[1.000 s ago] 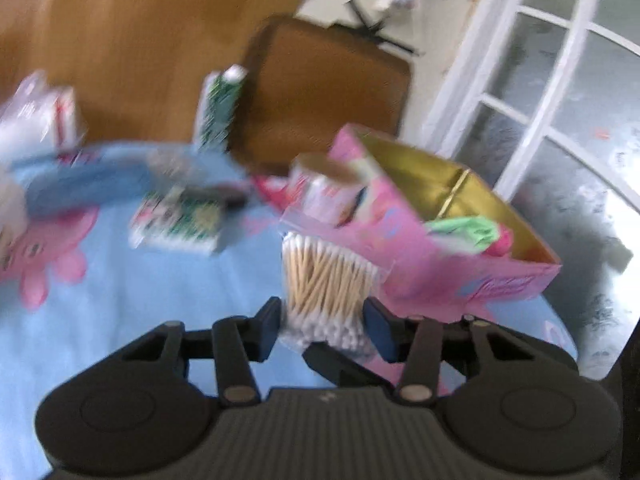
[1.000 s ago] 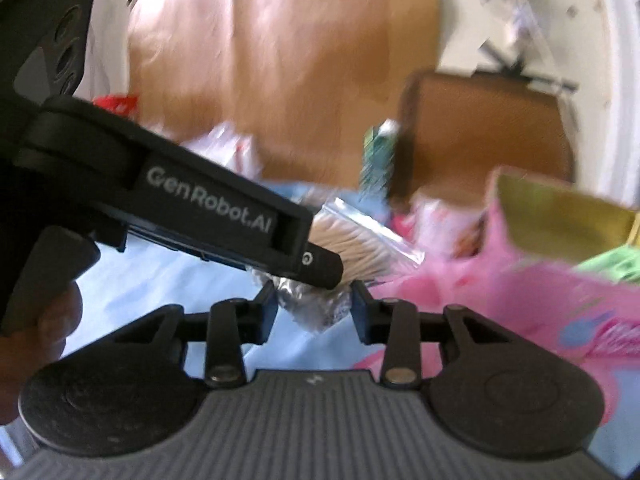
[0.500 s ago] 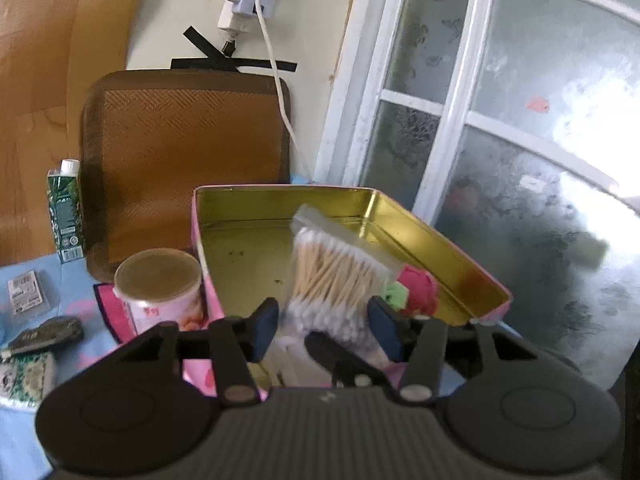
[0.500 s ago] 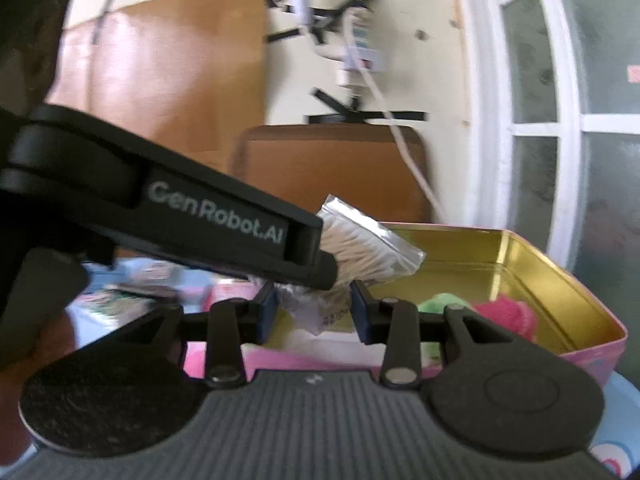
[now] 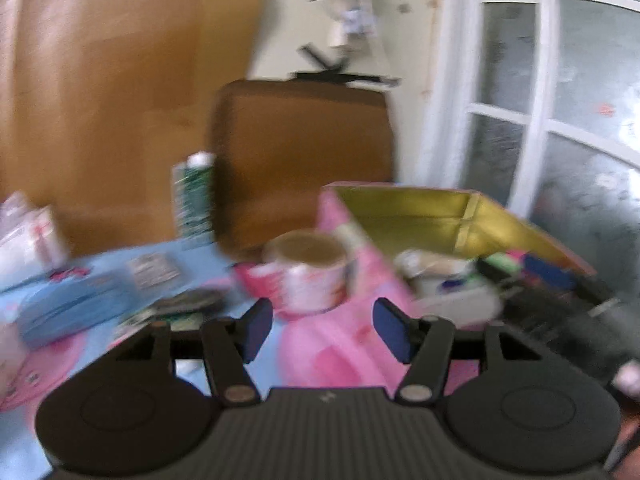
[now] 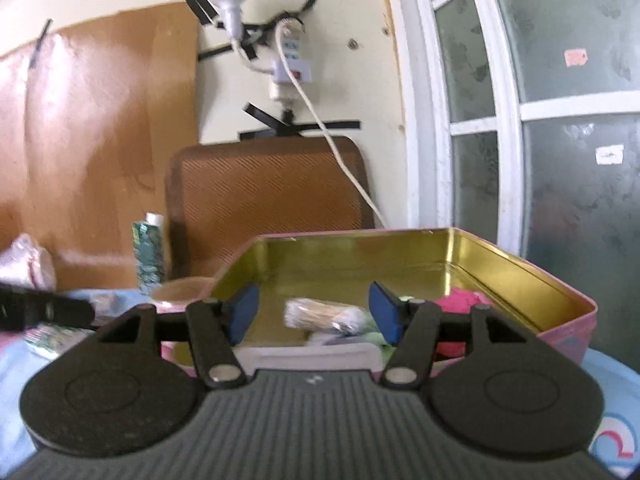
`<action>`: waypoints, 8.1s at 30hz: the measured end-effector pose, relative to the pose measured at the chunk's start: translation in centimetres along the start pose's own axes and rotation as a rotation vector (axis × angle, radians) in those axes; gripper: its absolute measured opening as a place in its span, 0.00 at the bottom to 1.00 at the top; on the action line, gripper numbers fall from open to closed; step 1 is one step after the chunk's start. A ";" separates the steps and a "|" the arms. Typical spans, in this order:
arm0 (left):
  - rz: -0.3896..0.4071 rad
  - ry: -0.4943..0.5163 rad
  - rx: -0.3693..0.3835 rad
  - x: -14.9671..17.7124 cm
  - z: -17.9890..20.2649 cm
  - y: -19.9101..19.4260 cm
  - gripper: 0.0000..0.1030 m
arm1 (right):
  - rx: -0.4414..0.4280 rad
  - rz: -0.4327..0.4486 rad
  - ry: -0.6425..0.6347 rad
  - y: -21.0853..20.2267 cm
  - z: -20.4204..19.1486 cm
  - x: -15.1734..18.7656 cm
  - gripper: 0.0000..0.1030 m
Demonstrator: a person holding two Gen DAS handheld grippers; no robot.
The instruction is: Organize soft objects
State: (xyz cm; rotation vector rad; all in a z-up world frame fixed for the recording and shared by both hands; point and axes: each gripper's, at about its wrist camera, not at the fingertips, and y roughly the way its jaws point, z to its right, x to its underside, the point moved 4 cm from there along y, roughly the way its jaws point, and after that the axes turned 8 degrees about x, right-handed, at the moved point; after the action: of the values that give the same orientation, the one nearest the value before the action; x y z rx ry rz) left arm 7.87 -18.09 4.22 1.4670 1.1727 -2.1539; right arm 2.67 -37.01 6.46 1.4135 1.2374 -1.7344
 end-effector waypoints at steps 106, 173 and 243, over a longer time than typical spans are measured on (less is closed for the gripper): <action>0.080 0.000 -0.180 7.6 -9.0 -6.7 0.99 | -0.173 -0.309 0.229 -1.1 -8.1 4.9 0.62; 0.084 -0.002 -0.178 7.5 -8.9 -6.9 0.99 | -0.167 -0.308 0.235 -1.1 -7.9 4.9 0.63; 0.164 -0.207 -0.235 7.8 -15.0 -10.2 0.99 | -0.436 -0.476 -0.123 7.2 -23.6 4.5 0.64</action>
State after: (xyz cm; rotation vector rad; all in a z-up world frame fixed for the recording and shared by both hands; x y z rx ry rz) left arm 7.64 1.15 -0.15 1.1674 1.1438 -1.9313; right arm 17.61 -17.98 -0.19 0.7894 1.8510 -1.6632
